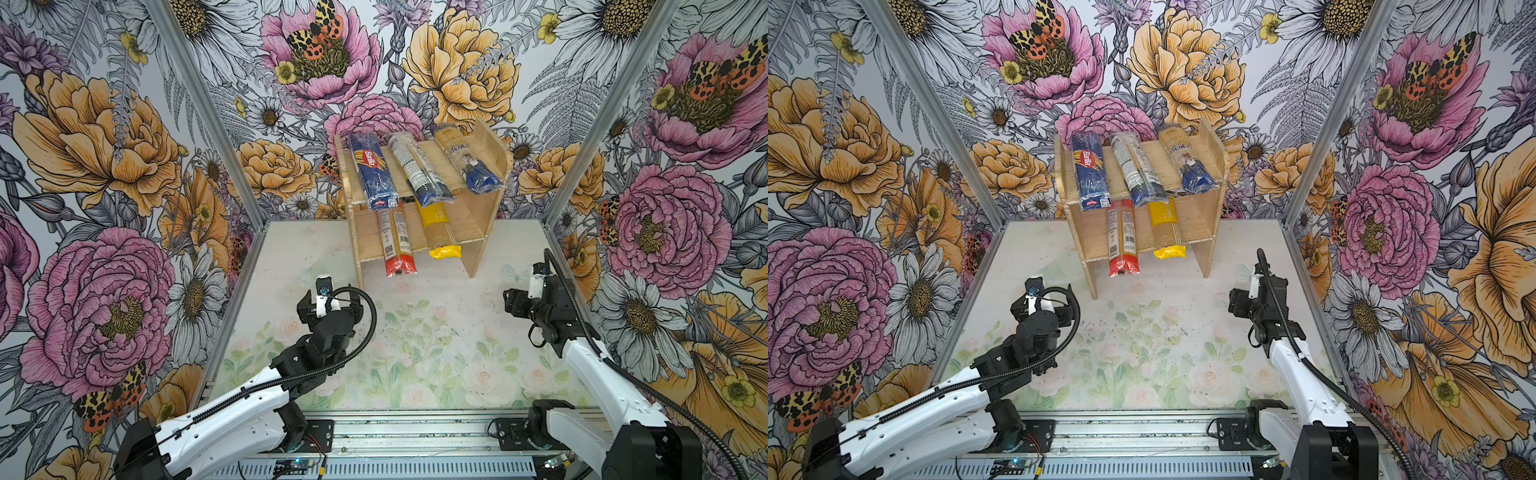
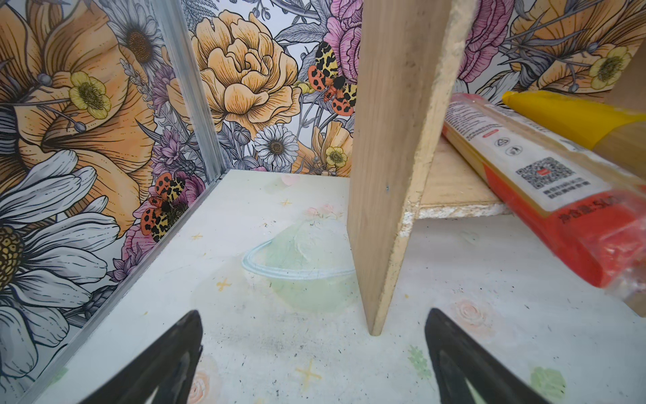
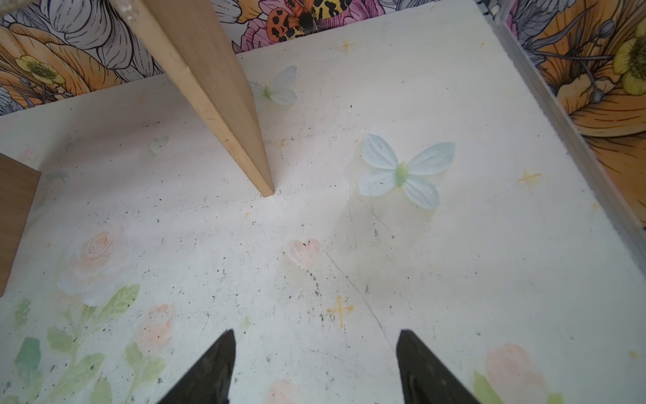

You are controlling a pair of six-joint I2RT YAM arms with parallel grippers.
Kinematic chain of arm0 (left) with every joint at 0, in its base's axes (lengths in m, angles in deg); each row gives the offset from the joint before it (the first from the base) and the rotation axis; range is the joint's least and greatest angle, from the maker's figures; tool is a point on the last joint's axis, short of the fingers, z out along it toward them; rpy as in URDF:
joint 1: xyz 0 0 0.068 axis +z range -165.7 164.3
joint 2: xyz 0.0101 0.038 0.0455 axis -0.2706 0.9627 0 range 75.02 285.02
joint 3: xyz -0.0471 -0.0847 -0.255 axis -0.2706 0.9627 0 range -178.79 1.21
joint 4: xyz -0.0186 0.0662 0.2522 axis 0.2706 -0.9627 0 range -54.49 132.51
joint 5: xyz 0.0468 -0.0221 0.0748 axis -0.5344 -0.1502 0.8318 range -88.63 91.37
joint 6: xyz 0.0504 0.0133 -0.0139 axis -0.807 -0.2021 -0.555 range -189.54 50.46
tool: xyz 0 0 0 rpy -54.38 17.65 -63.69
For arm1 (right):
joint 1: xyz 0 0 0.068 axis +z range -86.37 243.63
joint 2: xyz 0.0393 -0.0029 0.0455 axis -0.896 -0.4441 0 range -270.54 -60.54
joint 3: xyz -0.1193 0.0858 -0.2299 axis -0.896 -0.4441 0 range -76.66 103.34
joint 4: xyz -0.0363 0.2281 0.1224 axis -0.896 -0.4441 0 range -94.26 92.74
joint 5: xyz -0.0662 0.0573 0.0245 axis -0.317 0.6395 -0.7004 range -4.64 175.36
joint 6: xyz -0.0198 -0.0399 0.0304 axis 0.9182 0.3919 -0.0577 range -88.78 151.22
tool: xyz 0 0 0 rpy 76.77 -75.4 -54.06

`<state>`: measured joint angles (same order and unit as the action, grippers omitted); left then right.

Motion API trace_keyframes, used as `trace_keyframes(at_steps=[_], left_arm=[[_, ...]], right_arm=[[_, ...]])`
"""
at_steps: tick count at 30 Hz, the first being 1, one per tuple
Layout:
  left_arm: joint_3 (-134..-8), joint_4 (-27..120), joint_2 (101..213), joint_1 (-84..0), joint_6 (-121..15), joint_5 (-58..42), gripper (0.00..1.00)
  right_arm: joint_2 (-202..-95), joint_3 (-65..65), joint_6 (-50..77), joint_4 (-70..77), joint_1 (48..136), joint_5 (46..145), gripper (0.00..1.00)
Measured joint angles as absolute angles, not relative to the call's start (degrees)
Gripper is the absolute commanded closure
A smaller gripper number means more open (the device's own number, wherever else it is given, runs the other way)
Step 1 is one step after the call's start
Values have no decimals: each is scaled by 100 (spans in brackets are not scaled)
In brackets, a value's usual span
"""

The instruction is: Place and organize the pasta boxes and bags onto the shelf

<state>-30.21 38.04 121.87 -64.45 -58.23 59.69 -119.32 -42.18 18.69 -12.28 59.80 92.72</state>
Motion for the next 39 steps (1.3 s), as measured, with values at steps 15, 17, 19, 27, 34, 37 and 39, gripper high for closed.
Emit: trace_keyframes(at_steps=[15, 17, 19, 27, 34, 37, 39], left_arm=[[-2444, 4982, 12228, -4924, -6571, 4828, 1], [-2383, 5168, 12274, -4681, -6669, 4649, 1], [-2350, 5323, 12325, -4402, -6770, 4400, 1], [-1880, 6468, 12733, -3608, -7216, 3510, 1], [-1703, 7201, 13505, -2953, -7449, 2732, 1], [-1683, 7533, 13822, -2717, -7449, 2481, 1], [-1668, 7765, 14043, -2594, -7447, 2363, 1]], right_arm=[[-12396, -4214, 2018, -518, 5525, 9451, 26], [-12444, -4214, 2026, -391, 5497, 9471, 26], [-12485, -4214, 2028, -260, 5475, 9493, 26], [-12688, -4216, 2044, 48, 5455, 9517, 26], [-12826, -4220, 2094, 275, 5438, 9512, 26], [-12870, -4242, 2138, 376, 5418, 9508, 26], [-12872, -4299, 2171, 507, 5418, 9504, 26]])
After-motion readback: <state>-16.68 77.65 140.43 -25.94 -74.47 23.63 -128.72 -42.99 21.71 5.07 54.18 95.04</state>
